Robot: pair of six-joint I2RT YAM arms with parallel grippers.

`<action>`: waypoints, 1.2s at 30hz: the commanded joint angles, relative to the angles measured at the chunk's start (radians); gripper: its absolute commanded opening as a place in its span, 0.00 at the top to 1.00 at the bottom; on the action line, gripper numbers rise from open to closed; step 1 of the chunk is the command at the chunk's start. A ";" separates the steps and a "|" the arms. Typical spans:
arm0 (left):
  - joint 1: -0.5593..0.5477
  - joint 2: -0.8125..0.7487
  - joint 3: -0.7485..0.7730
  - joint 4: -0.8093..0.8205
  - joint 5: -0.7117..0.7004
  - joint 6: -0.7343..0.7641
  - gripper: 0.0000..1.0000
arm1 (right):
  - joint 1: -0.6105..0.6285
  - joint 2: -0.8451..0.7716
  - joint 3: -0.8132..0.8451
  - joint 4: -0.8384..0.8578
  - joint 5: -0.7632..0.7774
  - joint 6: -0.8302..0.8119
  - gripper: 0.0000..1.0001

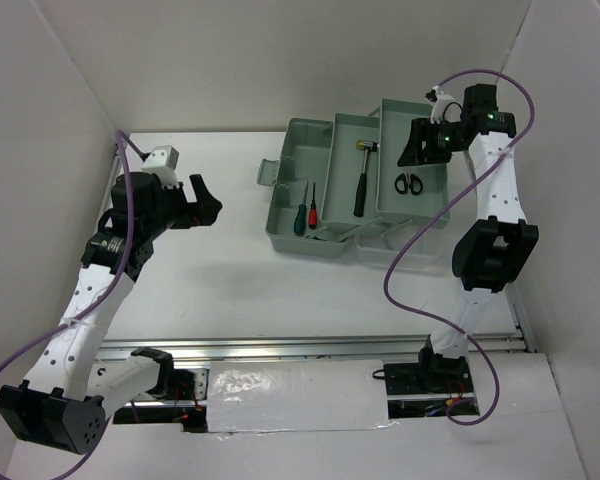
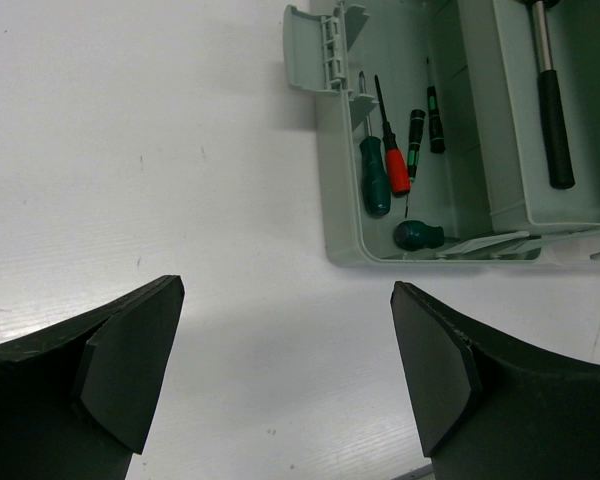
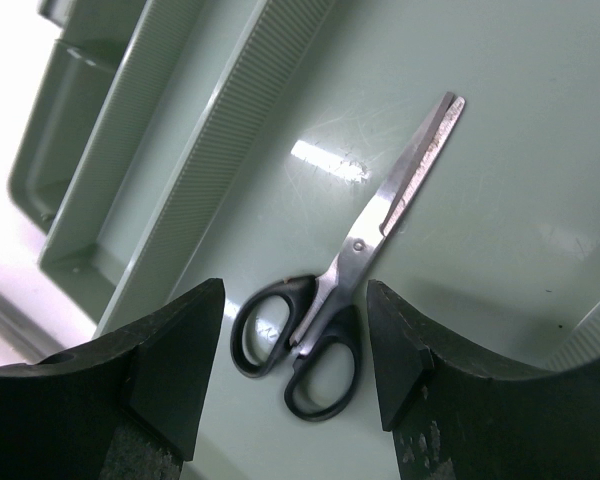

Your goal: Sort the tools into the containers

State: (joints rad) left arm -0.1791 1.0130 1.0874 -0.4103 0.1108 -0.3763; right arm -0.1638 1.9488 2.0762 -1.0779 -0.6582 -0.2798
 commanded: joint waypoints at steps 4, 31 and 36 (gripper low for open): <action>0.004 0.009 -0.003 0.030 -0.094 -0.010 0.01 | 0.049 -0.135 -0.004 0.099 0.201 0.089 0.34; -0.019 0.463 0.160 0.088 -0.130 -0.018 0.01 | -0.054 -0.465 -0.404 0.302 0.557 0.378 0.29; -0.028 0.501 0.115 0.235 0.032 -0.091 0.01 | -0.077 -0.404 -0.389 0.309 0.528 0.363 0.29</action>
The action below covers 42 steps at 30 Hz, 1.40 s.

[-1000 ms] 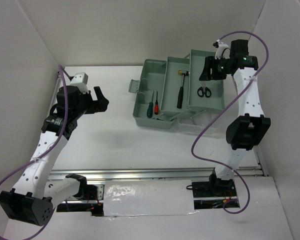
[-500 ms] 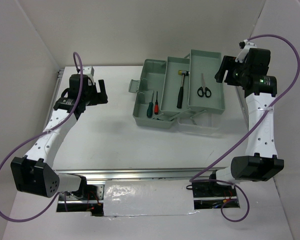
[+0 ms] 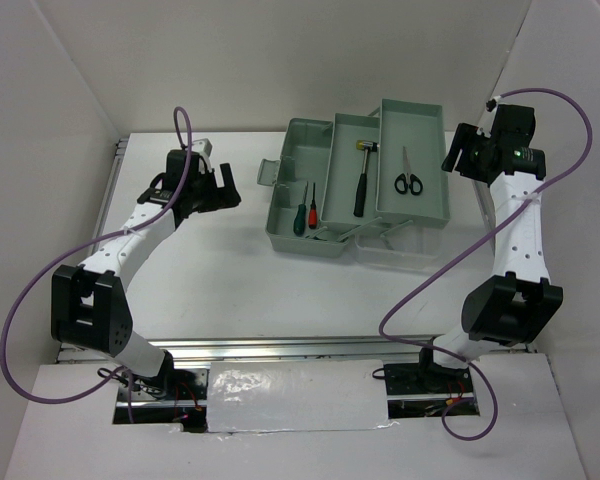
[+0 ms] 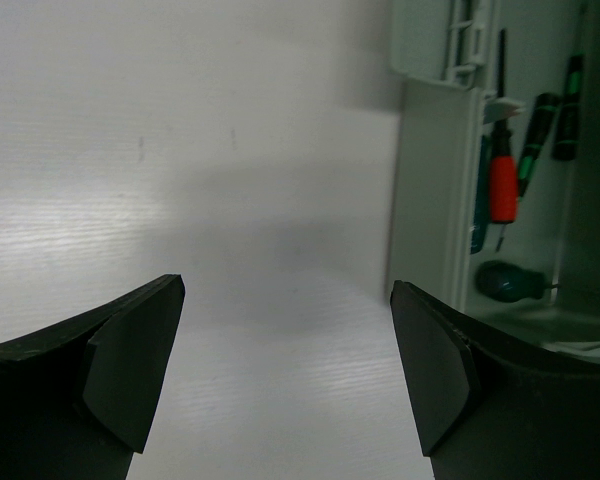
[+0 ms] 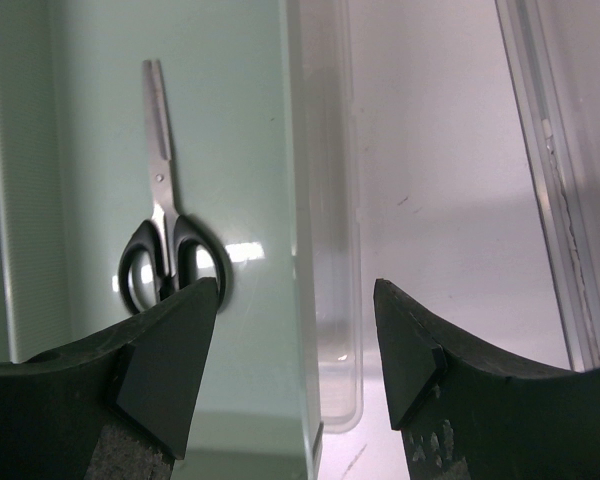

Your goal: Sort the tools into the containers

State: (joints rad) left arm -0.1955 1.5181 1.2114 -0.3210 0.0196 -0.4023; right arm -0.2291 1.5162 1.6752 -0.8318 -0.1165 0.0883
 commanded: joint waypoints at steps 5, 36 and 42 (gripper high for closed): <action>-0.119 0.063 0.051 0.224 0.074 -0.079 0.01 | -0.012 0.079 0.046 0.059 -0.044 -0.013 0.28; -0.222 0.349 0.117 0.129 -0.050 -0.086 0.59 | 0.013 0.223 0.135 0.046 -0.072 -0.033 0.82; -0.243 0.343 0.109 0.149 -0.043 -0.084 0.60 | 0.054 0.248 0.199 0.013 -0.107 -0.036 1.00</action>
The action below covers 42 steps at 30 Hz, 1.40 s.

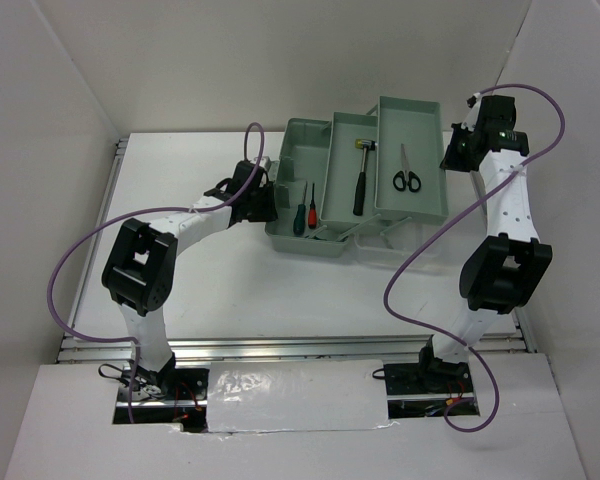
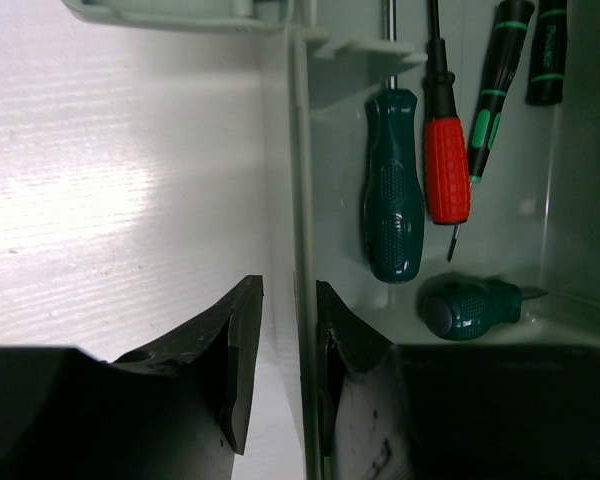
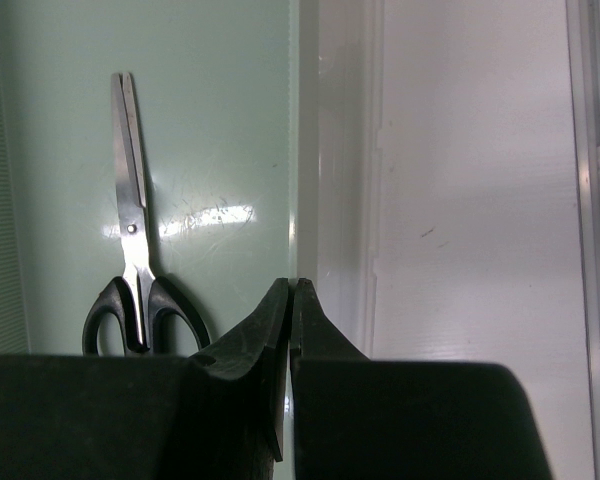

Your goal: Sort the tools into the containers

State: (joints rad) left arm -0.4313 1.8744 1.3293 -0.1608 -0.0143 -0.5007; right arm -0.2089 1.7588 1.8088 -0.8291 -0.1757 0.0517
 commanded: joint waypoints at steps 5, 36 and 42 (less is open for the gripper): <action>-0.006 0.000 0.005 -0.014 0.030 0.022 0.62 | 0.069 -0.007 0.086 -0.001 -0.106 0.005 1.00; 0.038 -0.090 -0.065 0.095 0.028 0.005 0.30 | 0.356 -0.047 0.112 -0.005 -0.260 -0.027 1.00; 0.089 -0.136 -0.067 0.113 0.099 -0.032 0.29 | 0.404 -0.047 0.112 0.008 -0.194 -0.029 1.00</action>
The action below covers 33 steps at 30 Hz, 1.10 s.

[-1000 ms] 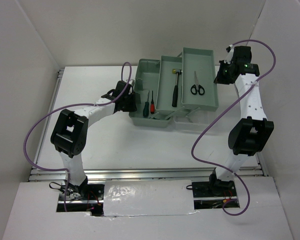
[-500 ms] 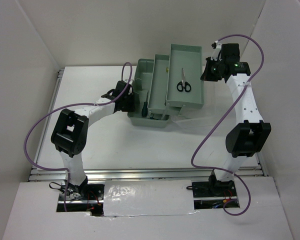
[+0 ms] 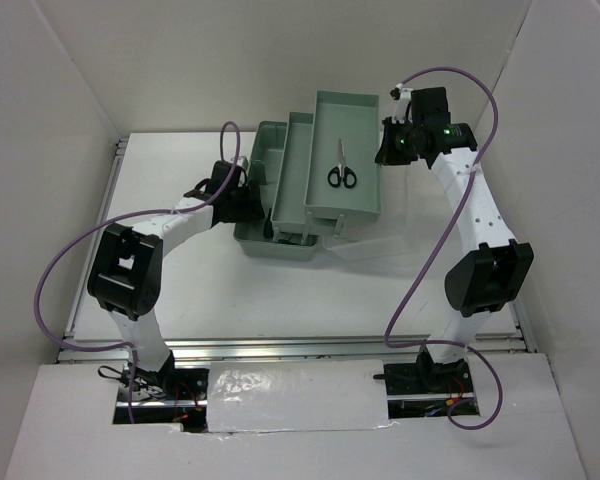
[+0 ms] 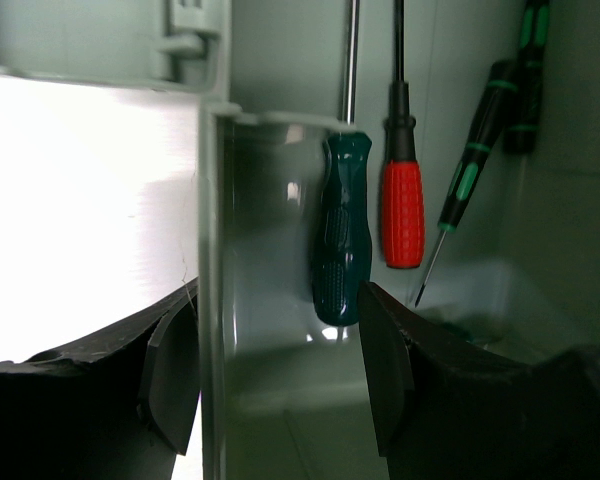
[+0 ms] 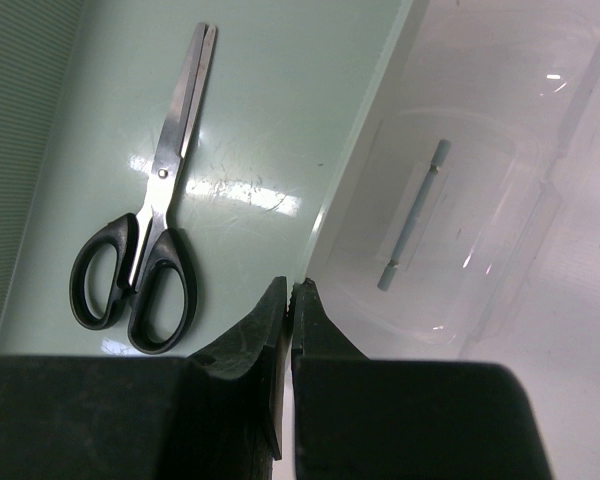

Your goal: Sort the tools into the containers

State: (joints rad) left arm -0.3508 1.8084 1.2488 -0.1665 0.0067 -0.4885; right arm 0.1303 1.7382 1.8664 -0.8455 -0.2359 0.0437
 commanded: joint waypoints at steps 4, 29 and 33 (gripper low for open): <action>0.029 -0.087 0.028 0.101 0.026 -0.025 0.31 | 0.065 -0.032 0.050 0.033 -0.123 -0.019 1.00; 0.210 -0.129 0.006 0.185 0.085 -0.096 0.34 | 0.025 -0.016 0.065 0.034 -0.206 -0.011 1.00; 0.219 -0.051 0.066 0.170 0.143 -0.079 0.39 | 0.026 -0.011 0.073 0.028 -0.206 -0.015 1.00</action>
State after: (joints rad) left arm -0.1440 1.7000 1.2594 -0.0475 0.0772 -0.5560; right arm 0.1188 1.7424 1.8664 -0.8616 -0.3103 0.0544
